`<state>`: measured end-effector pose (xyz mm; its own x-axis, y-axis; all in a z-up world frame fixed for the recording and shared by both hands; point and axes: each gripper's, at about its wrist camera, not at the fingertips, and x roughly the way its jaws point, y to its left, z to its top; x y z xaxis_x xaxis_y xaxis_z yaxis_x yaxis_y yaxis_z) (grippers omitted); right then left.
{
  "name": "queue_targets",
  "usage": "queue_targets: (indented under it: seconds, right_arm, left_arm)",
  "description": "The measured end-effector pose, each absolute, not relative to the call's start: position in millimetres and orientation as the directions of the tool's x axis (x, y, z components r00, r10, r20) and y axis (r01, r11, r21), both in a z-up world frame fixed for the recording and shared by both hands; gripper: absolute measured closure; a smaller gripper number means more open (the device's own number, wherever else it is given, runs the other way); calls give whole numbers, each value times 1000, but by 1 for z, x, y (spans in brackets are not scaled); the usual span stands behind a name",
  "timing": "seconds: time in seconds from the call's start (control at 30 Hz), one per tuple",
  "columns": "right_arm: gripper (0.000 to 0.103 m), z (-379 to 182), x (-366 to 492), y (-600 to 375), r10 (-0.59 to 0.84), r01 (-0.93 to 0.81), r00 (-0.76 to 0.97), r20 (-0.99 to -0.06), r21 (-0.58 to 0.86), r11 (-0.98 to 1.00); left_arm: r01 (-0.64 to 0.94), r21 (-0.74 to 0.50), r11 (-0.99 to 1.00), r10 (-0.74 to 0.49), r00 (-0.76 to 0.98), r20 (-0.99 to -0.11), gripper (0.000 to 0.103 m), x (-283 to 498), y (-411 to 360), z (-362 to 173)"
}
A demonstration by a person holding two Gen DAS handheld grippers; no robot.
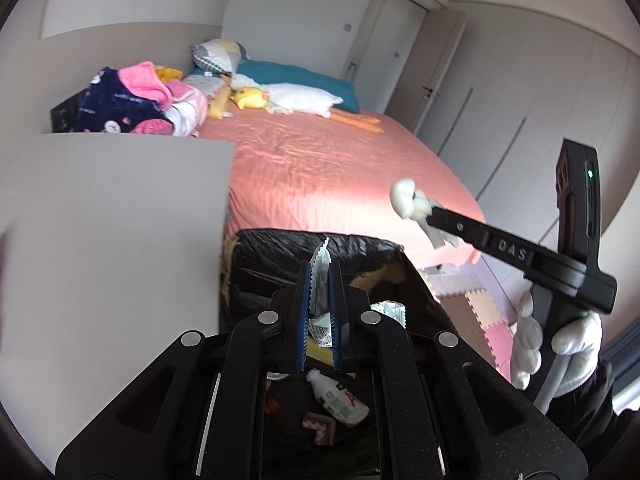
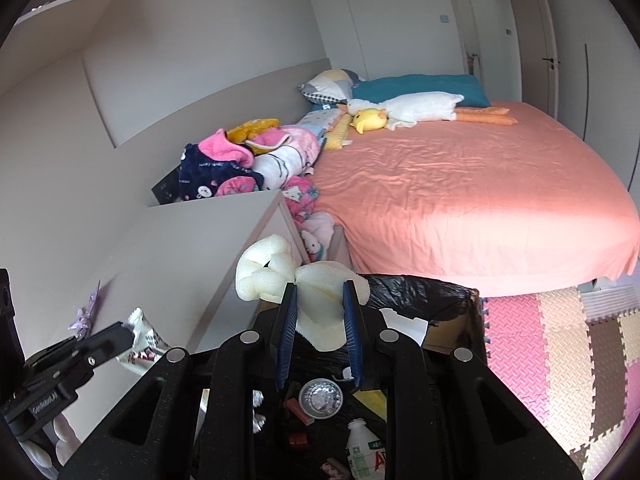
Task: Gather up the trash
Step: 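Open the left gripper to drop the foil wrapper while the right holds the plush toy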
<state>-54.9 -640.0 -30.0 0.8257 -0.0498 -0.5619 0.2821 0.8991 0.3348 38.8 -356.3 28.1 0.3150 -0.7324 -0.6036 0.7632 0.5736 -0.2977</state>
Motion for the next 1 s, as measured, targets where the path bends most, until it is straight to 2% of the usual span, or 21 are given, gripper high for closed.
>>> queue_targets:
  seconds: [0.03, 0.07, 0.1, 0.17, 0.23, 0.3, 1.0]
  right_arm:
    - [78, -30, -56, -643, -60, 295, 825, -562, 338, 894]
    - [75, -30, -59, -647, -68, 305, 827, -558, 344, 888]
    - [71, -30, -62, -651, -81, 321, 828, -554, 352, 879]
    - [52, -30, -67, -659, -114, 362, 824, -555, 361, 860]
    - [39, -30, -70, -664, -148, 398, 816, -559, 359, 844]
    - [33, -31, -71, -666, -166, 416, 812, -560, 355, 837]
    - [30, -40, -57, -655, -89, 367, 791, -606, 353, 861]
  left_arm:
    - [779, -298, 552, -735, 287, -614, 94, 38, -361, 26]
    - [788, -288, 544, -729, 274, -627, 86, 37, -365, 24]
    - [792, -267, 549, -712, 276, -646, 55, 34, -369, 22]
    - [783, -203, 588, -673, 334, -660, 7, 28, -373, 20]
    - [787, -161, 595, -679, 385, -625, 7, 20, -371, 23]
    - [787, -159, 597, -679, 390, -622, 7, 21, -371, 24]
    - [736, -201, 647, -665, 415, -621, 7, 35, -351, 24]
